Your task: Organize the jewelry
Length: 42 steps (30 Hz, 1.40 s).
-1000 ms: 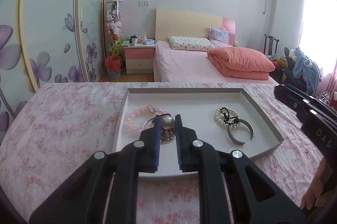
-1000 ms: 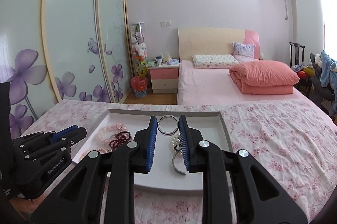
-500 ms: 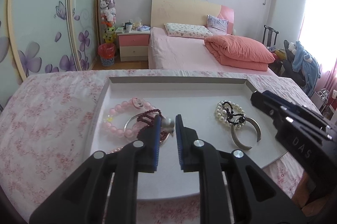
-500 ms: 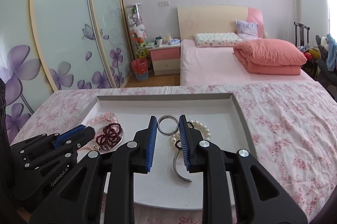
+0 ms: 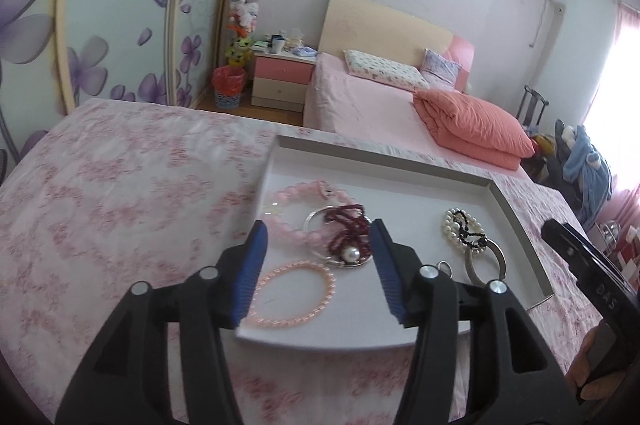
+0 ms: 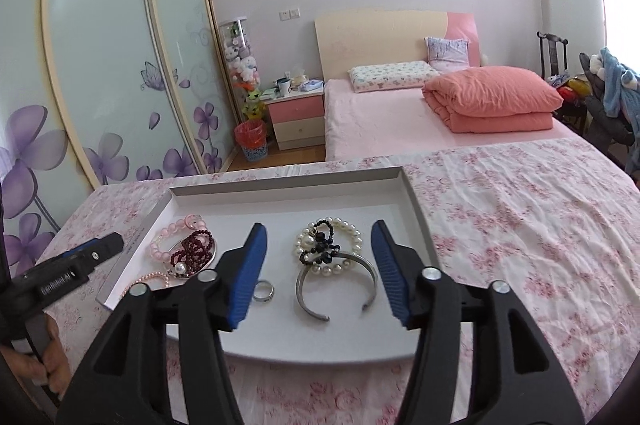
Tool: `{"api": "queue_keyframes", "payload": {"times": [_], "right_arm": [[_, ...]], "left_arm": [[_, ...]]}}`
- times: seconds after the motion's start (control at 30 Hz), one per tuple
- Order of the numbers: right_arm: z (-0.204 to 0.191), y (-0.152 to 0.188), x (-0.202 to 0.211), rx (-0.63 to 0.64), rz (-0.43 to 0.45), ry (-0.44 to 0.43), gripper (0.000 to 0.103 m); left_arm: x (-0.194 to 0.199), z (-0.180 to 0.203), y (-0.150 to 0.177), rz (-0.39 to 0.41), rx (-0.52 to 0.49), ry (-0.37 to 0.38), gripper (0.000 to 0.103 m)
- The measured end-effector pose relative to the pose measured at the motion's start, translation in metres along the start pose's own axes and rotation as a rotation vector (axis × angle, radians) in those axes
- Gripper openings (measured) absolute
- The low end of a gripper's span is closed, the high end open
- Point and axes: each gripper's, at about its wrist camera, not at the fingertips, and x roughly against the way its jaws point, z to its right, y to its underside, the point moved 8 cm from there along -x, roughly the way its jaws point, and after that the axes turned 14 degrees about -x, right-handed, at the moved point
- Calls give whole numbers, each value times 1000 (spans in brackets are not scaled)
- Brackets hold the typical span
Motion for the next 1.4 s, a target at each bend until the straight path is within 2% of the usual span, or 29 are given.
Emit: {"api": "queue_keyframes", "payload": {"times": [0.3,0.47,0.53,0.63,0.8,0.93,1.1,1.4], "right_arm": [[-2,8,41,1,46,15,80],[-7,16,63,21,68,11,94],[-11,19,72,41,83,8,97],[-15,23,85,70,110,8,101],[-18,31,105,90,138,-1,101],[-21,41,119,103,146,-18,101],[-22,51,133,125,161,-10,101],[-20,60,145,122,187,-16,101]], "left_arm": [[46,-11,13,36,-8,1,70],[76,-8,26,71,-28,8,87],[86,-6,31,83,-34,21,92],[105,-3,37,123,-66,-6,99],[130,2,44,180,-133,-80,99],[147,11,50,219,-178,-106,99],[161,21,55,245,-196,-105,99],[170,26,66,238,-186,-103,99]]}}
